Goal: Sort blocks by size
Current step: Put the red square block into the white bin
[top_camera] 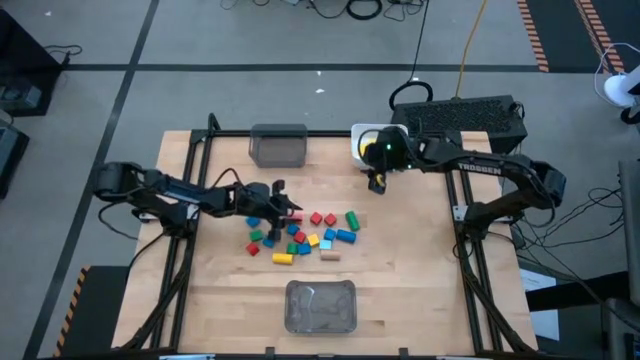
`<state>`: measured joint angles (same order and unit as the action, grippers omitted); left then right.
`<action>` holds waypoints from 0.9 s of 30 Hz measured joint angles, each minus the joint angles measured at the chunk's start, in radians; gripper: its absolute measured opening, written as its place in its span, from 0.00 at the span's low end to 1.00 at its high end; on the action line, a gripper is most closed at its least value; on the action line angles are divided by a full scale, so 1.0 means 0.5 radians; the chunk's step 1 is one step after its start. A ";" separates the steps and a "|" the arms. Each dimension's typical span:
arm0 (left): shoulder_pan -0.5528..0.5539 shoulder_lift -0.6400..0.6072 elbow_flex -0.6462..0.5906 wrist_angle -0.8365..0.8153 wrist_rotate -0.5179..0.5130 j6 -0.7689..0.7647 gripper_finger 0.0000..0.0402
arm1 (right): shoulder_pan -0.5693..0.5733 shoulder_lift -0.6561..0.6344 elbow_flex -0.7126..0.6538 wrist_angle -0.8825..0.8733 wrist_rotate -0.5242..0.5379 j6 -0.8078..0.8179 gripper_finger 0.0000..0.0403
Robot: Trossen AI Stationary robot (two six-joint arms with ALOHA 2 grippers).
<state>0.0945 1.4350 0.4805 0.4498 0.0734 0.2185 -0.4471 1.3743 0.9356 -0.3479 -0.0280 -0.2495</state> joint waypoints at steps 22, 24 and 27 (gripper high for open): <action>0.207 0.520 0.635 -0.603 0.337 0.430 0.56 | 0.437 -0.017 0.000 -0.256 0.115 0.282 0.50; 0.205 0.552 0.685 -0.682 0.369 0.517 0.61 | 0.450 -0.017 0.000 -0.260 0.115 0.308 0.50; 0.198 0.609 0.733 -0.738 0.369 0.629 0.67 | 0.474 -0.017 0.000 -0.288 0.119 0.343 0.50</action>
<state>0.1936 1.7396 0.8472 0.0806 0.2577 0.5328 -0.2099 1.3659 0.9356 -0.4919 0.0316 -0.0782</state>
